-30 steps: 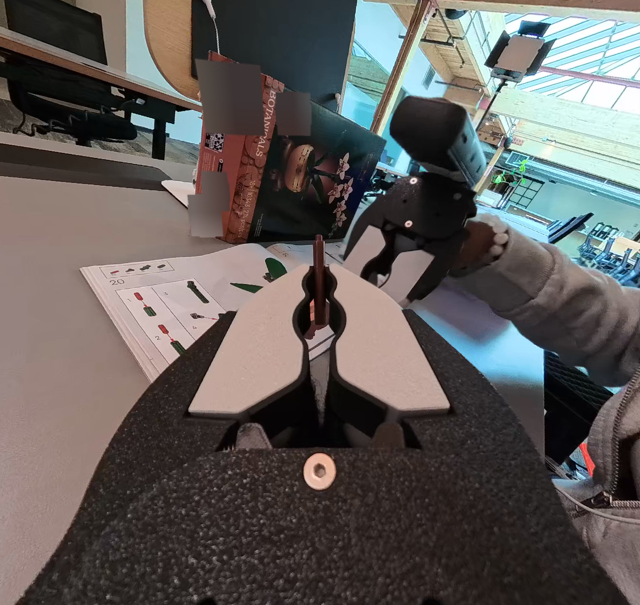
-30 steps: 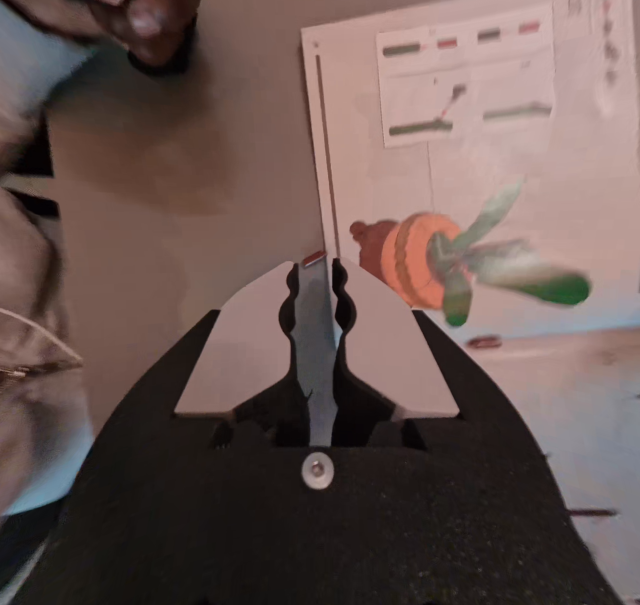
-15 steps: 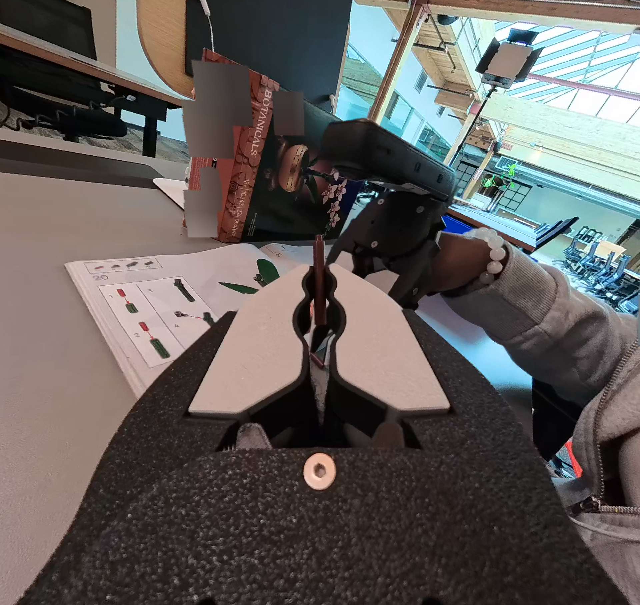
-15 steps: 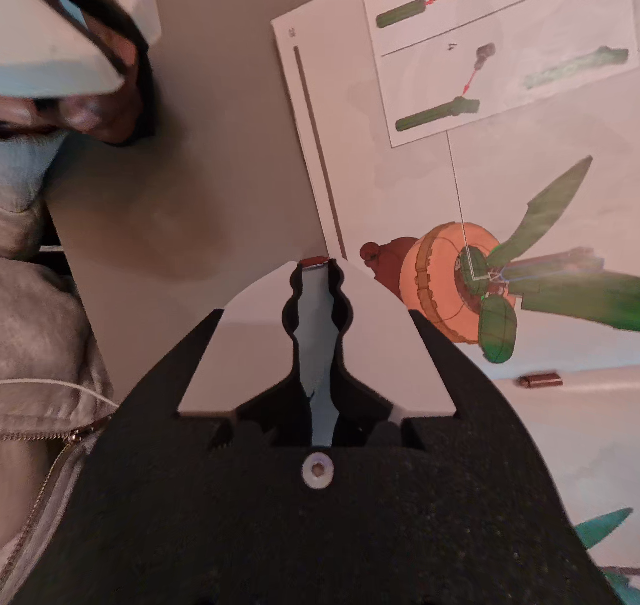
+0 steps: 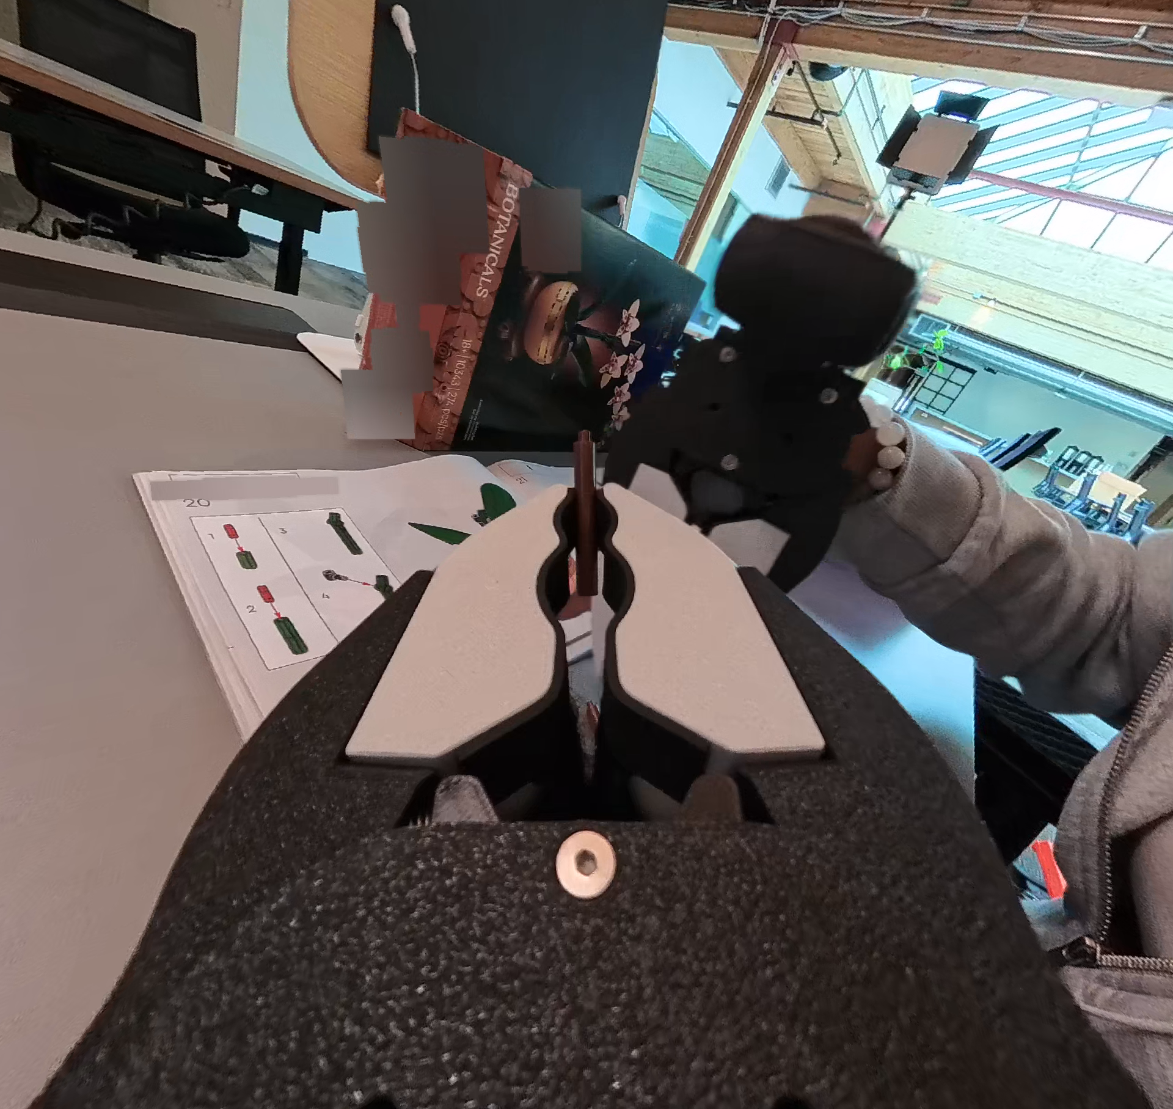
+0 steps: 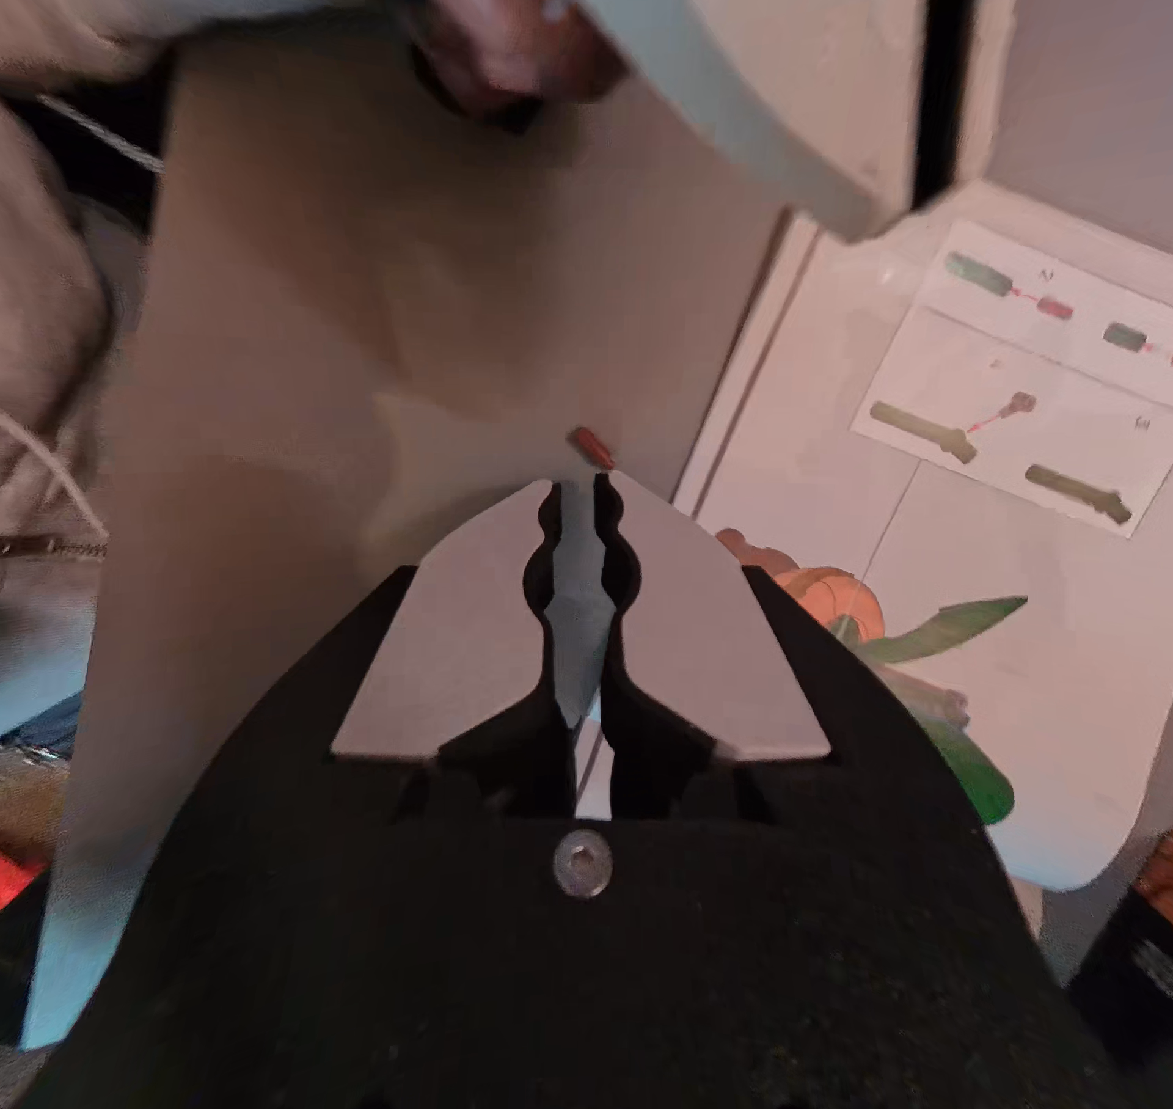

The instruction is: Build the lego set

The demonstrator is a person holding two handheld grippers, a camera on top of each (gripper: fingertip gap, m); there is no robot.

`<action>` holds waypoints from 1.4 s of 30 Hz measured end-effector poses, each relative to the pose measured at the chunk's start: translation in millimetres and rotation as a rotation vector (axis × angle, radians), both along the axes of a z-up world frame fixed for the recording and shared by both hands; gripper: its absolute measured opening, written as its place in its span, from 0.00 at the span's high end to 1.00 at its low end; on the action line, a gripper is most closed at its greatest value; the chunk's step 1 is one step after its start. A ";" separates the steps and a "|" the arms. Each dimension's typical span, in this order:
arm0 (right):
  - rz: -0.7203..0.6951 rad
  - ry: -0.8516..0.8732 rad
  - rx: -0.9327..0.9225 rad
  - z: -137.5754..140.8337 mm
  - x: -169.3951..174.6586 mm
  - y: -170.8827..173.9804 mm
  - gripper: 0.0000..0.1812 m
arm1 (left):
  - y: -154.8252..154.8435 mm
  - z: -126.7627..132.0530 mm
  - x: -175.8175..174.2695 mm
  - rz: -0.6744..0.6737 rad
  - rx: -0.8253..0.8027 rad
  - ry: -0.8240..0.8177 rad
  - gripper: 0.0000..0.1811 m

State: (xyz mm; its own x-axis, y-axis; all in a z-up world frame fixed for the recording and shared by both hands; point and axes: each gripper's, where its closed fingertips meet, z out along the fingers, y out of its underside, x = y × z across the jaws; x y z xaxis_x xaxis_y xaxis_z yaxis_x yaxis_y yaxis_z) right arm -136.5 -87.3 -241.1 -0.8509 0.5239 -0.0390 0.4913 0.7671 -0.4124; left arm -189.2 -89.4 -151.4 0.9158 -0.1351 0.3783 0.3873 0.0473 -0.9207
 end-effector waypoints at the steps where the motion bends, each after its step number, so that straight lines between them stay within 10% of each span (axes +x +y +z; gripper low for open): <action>1: 0.042 0.033 -0.020 3.2 3.1 -2.3 0.94 | -0.5 0.1 -1.9 0.012 0.001 -0.001 0.98; 14: -0.420 -0.053 -0.054 -11.2 -10.9 -8.6 0.79 | -5.0 1.7 -11.8 0.075 0.016 -0.005 0.98; 17: -0.283 -0.021 0.056 -15.5 -11.3 -9.0 0.97 | -5.6 1.9 -11.7 0.071 0.020 -0.013 0.98; 25: 0.704 0.069 0.157 -15.4 60.0 8.8 0.98 | -4.8 1.7 -8.6 0.054 0.016 -0.008 0.98; 29: 0.826 0.093 0.206 -15.1 82.5 25.0 0.94 | -3.7 0.4 -10.1 0.055 0.008 -0.020 0.98; 33: 0.536 0.300 0.033 12.7 70.0 17.4 0.84 | -3.3 0.4 -10.5 0.055 0.008 -0.021 0.98; 38: -0.392 0.397 -0.277 45.4 58.5 43.6 0.63 | -5.1 2.6 -9.5 0.042 0.034 -0.046 0.98; 42: -1.026 0.221 -0.651 34.2 81.4 41.5 0.91 | -3.9 2.4 -7.1 0.013 0.038 -0.079 0.98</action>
